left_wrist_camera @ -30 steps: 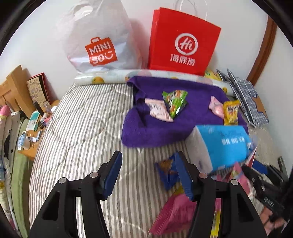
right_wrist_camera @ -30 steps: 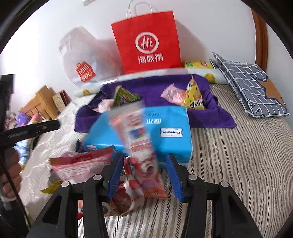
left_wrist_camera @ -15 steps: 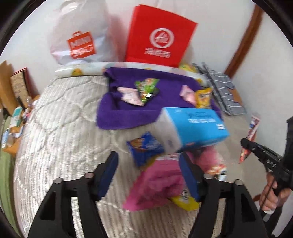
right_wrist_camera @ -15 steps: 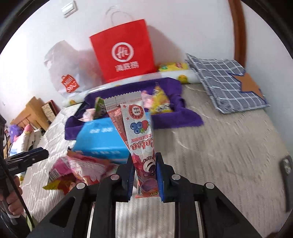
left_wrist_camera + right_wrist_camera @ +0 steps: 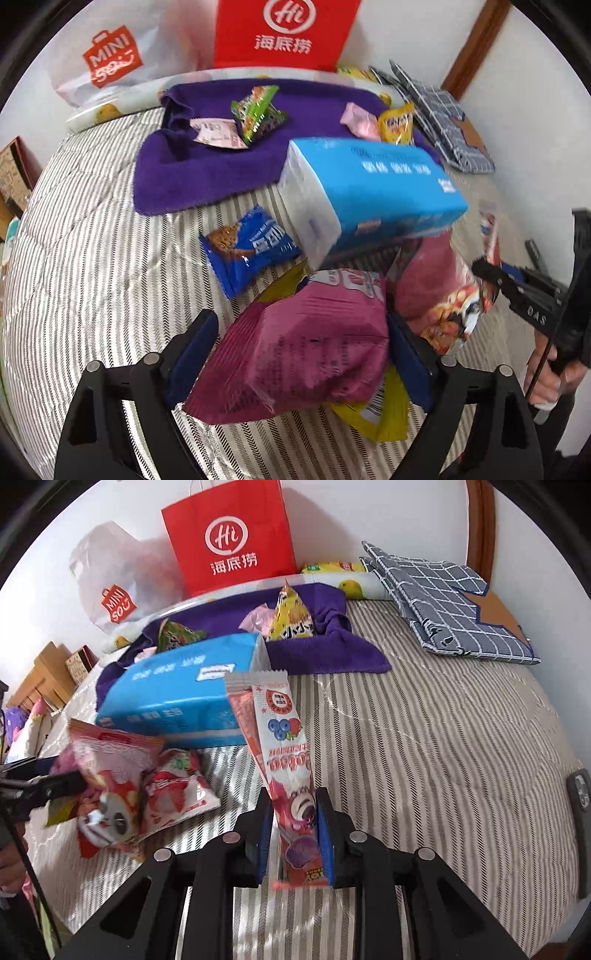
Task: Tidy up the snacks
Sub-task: 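Grasp the pink chip bag with the left tool while the right tool grasps the pink ice-pop packet, then lift both held snacks and carry them over the purple towel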
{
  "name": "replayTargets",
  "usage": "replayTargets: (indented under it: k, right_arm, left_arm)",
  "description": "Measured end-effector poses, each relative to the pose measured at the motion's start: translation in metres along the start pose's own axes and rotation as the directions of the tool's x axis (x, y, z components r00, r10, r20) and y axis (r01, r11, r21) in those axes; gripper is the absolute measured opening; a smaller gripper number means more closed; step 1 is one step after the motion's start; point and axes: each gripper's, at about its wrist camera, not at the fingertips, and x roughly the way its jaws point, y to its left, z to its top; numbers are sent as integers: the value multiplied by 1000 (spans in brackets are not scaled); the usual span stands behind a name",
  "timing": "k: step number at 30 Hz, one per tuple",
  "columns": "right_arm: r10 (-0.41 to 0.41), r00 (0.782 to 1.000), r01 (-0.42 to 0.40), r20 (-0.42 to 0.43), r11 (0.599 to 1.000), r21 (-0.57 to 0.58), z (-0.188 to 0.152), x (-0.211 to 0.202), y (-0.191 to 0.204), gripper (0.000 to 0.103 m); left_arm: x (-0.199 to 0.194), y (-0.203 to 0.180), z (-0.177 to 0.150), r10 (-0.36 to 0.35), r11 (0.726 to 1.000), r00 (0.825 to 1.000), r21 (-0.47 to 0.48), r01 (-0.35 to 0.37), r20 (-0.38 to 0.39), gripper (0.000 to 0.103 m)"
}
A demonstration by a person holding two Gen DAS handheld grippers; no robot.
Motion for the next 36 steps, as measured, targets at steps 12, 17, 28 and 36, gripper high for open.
replayTargets:
  k: [12,17,28,36]
  right_arm:
    - [-41,997,43,65,999,-31,-2,13,5,28]
    - [-48,997,48,68,999,2,5,18,-1,26]
    - [-44,997,43,62,999,24,11,23,-3,28]
    - [-79,995,78,58,997,7,12,25,4,29]
  left_arm:
    - [-8,-5,-5,-36,999,997,0,36,72,61]
    - [-19,18,-3,-18,999,994,-46,23,110,61]
    - [-40,25,-1,113,993,961,-49,-104,254,61]
    - [-3,25,-2,255,967,927,-64,-247,275,62]
